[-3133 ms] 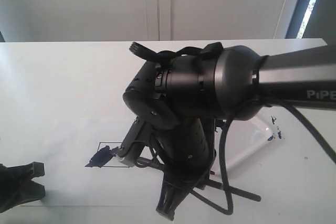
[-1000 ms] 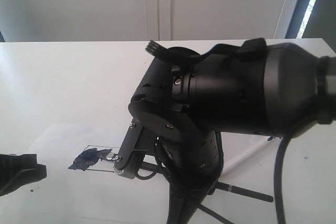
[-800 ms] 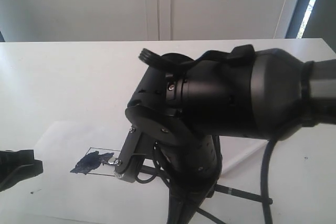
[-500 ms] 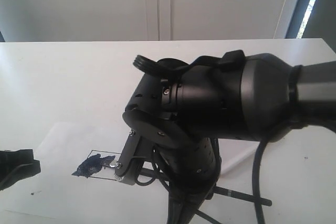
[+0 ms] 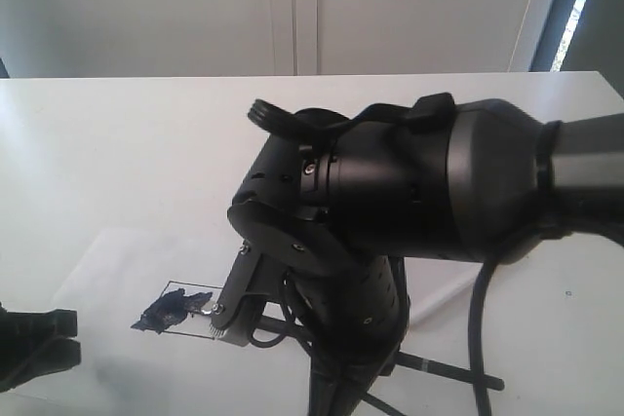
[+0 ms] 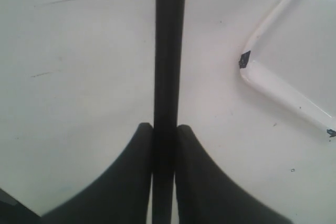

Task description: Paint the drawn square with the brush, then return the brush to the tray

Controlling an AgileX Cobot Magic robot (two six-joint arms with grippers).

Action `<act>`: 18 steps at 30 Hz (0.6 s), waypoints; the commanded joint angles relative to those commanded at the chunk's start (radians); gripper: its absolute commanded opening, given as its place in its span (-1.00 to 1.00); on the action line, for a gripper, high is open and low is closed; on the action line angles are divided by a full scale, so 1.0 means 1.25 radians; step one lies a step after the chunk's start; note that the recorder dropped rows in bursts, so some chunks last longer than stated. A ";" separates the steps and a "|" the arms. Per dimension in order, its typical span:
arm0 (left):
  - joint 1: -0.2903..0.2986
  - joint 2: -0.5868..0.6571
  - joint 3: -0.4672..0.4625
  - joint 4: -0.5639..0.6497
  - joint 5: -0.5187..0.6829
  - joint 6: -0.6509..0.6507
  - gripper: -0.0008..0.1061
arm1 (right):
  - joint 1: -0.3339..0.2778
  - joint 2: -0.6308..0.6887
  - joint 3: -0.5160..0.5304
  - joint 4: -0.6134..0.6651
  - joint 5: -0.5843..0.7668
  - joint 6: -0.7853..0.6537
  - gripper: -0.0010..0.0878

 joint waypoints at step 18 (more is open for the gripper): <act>0.000 0.093 0.000 0.003 0.033 -0.021 -0.99 | 0.029 0.000 0.008 0.012 0.000 -0.018 -0.98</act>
